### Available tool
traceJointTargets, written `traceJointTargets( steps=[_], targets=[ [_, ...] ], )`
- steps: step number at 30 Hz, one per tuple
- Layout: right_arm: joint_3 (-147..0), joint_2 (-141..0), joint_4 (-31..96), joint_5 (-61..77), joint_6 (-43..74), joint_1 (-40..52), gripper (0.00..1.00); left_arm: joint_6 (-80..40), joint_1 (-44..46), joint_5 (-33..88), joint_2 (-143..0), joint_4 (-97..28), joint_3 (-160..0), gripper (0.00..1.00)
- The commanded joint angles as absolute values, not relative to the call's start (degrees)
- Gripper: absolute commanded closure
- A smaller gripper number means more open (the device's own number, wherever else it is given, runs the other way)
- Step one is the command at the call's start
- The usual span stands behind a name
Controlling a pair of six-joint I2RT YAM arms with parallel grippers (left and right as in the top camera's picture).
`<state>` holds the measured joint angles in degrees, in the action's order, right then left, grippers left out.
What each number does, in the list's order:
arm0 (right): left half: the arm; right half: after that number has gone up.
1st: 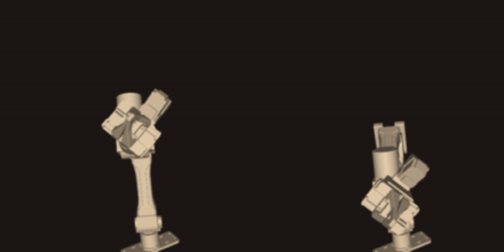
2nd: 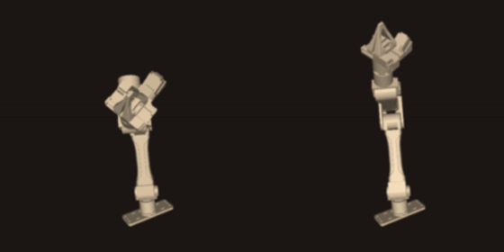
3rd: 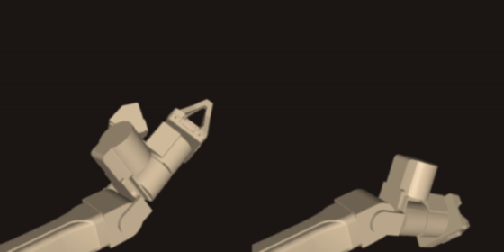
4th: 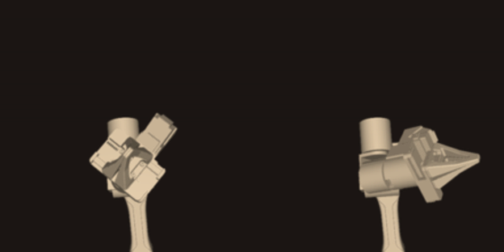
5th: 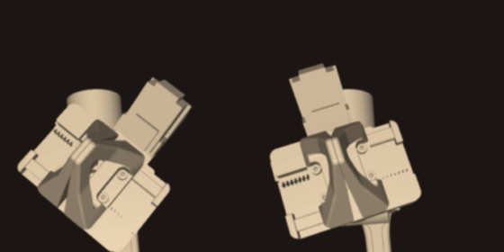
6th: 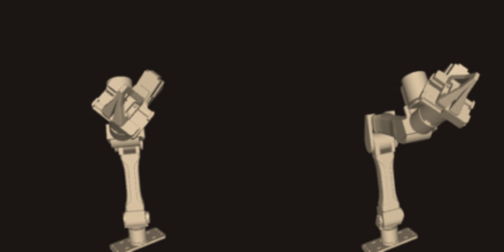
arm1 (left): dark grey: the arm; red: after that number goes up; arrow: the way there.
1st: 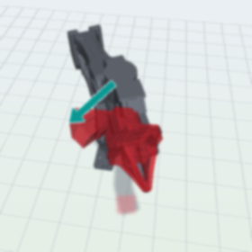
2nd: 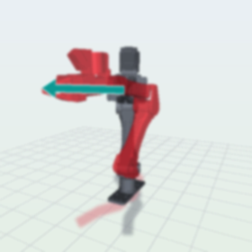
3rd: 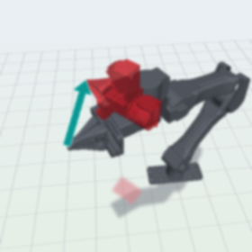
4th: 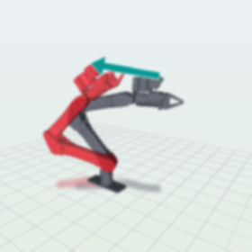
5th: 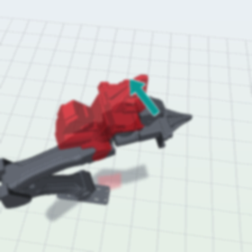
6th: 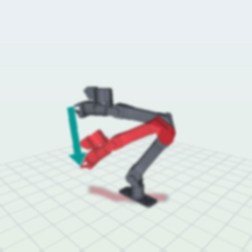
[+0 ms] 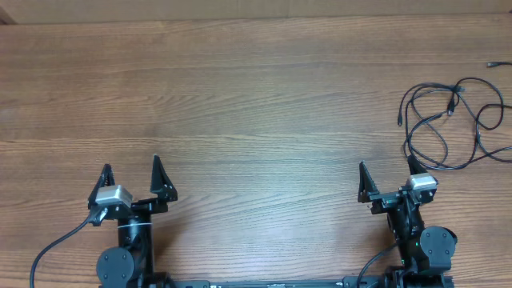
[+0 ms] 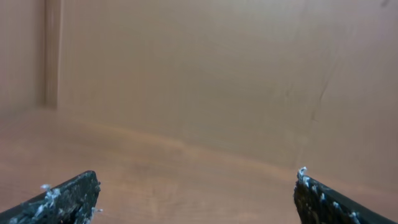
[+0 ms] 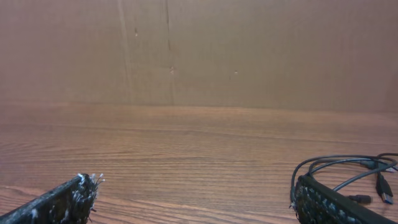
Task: Untangle cables
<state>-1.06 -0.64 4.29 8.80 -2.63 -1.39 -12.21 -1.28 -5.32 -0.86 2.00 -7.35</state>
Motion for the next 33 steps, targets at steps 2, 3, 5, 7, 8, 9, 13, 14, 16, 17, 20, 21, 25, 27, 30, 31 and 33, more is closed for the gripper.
traceJointTargets(
  steps=[2, 3, 5, 7, 8, 9, 13, 14, 16, 17, 20, 21, 25, 27, 30, 31, 33],
  targets=[
    [-0.4, -0.2, 4.0, 9.0, -2.9, -1.1, 0.0, -5.7, -1.9, -3.9, -0.2, 8.4, -4.3, 0.0],
    [-0.4, -0.2, 4.0, 9.0, -2.9, -1.1, 0.0, -3.3, -1.9, -3.1, -0.2, 10.0, -3.8, 0.01],
    [-0.4, -0.2, 4.0, 9.0, -2.9, -1.1, 0.0, 1.2, -1.9, -1.7, -0.2, 12.2, -3.1, 0.0],
    [-0.4, -0.2, 4.0, 9.0, -2.9, -1.1, 0.0, 5.3, -1.9, -0.1, -0.2, 13.2, -2.3, 0.0],
    [-0.4, -0.2, 4.0, 9.0, -2.9, -1.1, 0.0, 6.3, -1.9, 0.0, -0.2, 13.1, -1.8, 0.0],
    [-0.4, -0.2, 4.0, 9.0, -2.9, -1.1, 0.0, 6.3, -1.9, -0.1, -0.2, 13.1, -0.9, 0.0],
    [-0.4, -0.2, 4.0, 9.0, -2.9, -1.1, 0.0, 5.9, -1.9, 0.0, -0.2, 7.9, -0.2, 0.0],
    [-0.4, -0.2, 4.0, 9.0, -2.9, -1.1, 0.0, 5.3, -1.9, -0.2, -0.2, 6.6, -0.2, 0.0],
    [-0.4, -0.2, 4.0, 9.0, -2.9, -1.1, 0.0, 3.8, -1.9, -0.6, -0.2, 3.2, -0.2, 0.0],
    [-0.4, -0.2, 4.0, 9.0, -2.9, -1.1, 0.0, 3.1, -1.9, -0.6, -0.2, 1.7, -0.2, 0.0],
    [-0.4, -0.2, 4.0, 9.0, -2.9, -1.1, 0.0, 0.7, -1.9, -0.5, -0.2, -3.1, -0.2, 0.01],
    [-0.4, -0.2, 4.0, 9.0, -2.9, -1.1, 0.0, -0.5, -1.9, -0.5, -0.2, -4.8, -0.3, 0.01],
    [-0.4, -0.2, 4.0, 9.0, -2.9, -1.1, 0.0, -0.4, -1.9, -0.1, -0.1, -4.4, -0.3, 0.01],
    [-0.4, -0.2, 4.0, 9.0, -2.9, -1.1, 0.0, -0.4, -1.9, -0.2, -0.1, -4.4, -0.3, 0.0],
    [-0.4, -0.2, 4.0, 9.0, -2.9, -1.1, 0.0, -0.4, -1.9, -0.1, -0.2, -4.4, -0.3, 0.01],
    [-0.4, -0.2, 4.0, 9.0, -2.9, -1.1, 0.0, -0.4, -1.9, -0.2, -0.2, -4.4, -0.3, 0.0],
    [-0.4, -0.2, 4.0, 9.0, -2.9, -1.1, 0.0, -0.4, -1.9, -0.2, -0.2, -4.4, -0.3, 0.0]
  ],
)
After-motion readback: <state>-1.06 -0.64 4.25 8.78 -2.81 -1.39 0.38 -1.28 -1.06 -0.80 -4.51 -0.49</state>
